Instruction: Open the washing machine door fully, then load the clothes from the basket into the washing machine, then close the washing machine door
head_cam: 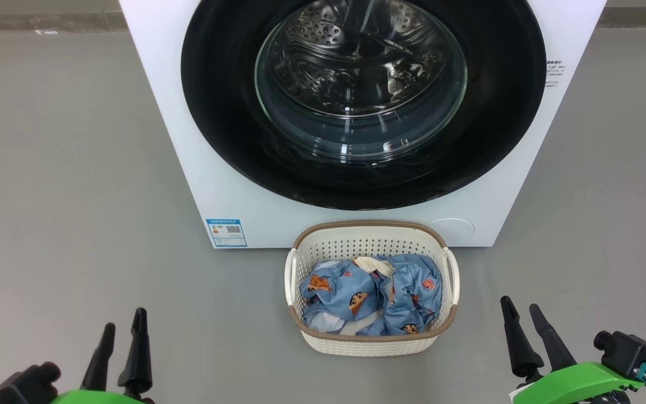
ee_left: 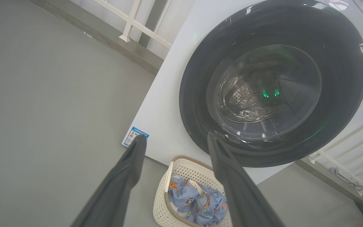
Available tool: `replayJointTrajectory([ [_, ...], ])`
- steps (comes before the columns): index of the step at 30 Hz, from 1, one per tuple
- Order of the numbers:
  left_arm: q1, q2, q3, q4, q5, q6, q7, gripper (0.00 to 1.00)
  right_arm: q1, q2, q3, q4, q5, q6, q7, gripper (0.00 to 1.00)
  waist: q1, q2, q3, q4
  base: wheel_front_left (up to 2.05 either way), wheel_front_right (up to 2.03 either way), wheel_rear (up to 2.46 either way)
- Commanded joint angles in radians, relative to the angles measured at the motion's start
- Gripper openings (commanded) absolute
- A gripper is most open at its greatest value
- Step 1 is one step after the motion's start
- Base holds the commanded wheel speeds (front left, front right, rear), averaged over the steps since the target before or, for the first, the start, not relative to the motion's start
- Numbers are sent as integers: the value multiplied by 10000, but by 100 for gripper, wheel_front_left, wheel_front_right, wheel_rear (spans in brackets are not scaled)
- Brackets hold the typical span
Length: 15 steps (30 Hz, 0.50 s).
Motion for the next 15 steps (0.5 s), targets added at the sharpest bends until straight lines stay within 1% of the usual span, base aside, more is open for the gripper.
replayJointTrajectory([
  [1,-83,239,191,-355,448,-20,-193,100,-247,-36,259,-296,-485,11,-194,100,0,0,7,-5,0,0,0],
  [5,-56,270,156,-398,767,-21,-277,100,-252,-34,284,-305,-801,12,-279,100,0,0,15,-12,0,0,0],
  [15,38,380,65,-548,1908,-24,-589,100,-220,-21,372,-384,-2011,13,-593,100,0,0,43,-27,0,0,0],
])
